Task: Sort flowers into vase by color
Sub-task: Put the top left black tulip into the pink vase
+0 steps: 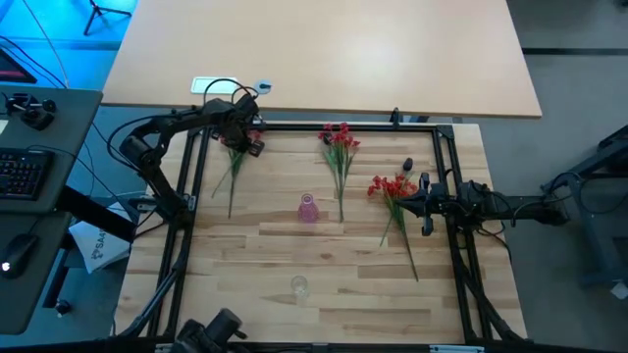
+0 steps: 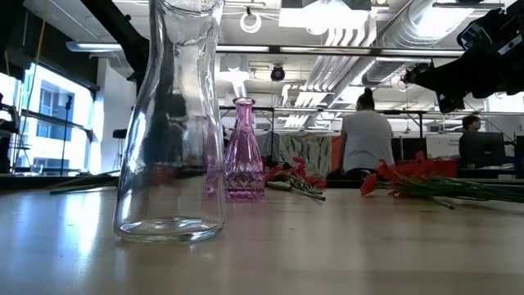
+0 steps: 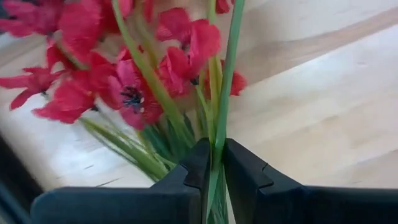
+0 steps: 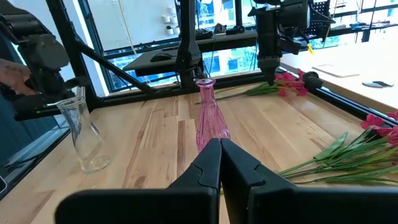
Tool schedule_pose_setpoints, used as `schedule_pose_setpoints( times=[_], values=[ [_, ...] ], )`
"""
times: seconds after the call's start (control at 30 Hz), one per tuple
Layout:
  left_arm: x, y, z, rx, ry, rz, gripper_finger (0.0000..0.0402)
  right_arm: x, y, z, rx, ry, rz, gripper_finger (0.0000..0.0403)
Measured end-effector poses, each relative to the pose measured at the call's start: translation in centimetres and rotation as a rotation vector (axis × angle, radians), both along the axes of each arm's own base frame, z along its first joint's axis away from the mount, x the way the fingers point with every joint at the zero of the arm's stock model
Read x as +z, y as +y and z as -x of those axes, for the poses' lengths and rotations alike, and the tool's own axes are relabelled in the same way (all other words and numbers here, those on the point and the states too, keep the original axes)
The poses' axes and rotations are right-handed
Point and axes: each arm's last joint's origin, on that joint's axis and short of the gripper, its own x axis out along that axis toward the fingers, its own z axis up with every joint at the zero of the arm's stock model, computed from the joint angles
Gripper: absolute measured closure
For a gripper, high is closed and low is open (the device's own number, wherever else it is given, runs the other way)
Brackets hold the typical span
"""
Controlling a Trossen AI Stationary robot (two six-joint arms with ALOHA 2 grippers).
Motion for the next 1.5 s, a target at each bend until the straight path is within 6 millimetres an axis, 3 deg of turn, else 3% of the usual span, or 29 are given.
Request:
schedule_pose_setpoints(
  times=[0.27, 0.6, 0.83, 1.07, 1.23, 1.37, 1.5],
  values=[
    [0.5, -1.0, -1.5, -0.049, -0.042, -0.022, 0.0397, 0.0, 0.0, 0.0, 0.000, 0.000, 0.000, 0.0403],
    [2.1, -3.6, -3.3, -0.146, -0.077, -0.051, 0.0364, 0.0, 0.0, 0.0, 0.000, 0.000, 0.000, 0.0403],
    [2.1, -6.3, -4.7, -0.250, -0.016, -0.028, 0.0343, 0.0, 0.0, 0.0, 0.000, 0.000, 0.000, 0.0403],
    [1.2, -7.8, -2.5, -0.193, 0.025, -0.005, 0.0334, 0.0, 0.0, 0.0, 0.000, 0.000, 0.000, 0.0403],
    [1.9, -9.2, -1.3, -0.215, -0.093, 0.020, 0.0334, 0.0, 0.0, 0.0, 0.000, 0.000, 0.000, 0.0403],
    [3.1, -10.3, -2.8, -0.303, -0.218, 0.011, 0.0334, 0.0, 0.0, 0.0, -0.001, 0.000, 0.000, 0.0403],
    [3.4, -10.8, -5.7, -0.391, -0.287, -0.044, 0.0334, 0.0, 0.0, 0.0, 0.000, 0.000, 0.000, 0.0403]
  ],
)
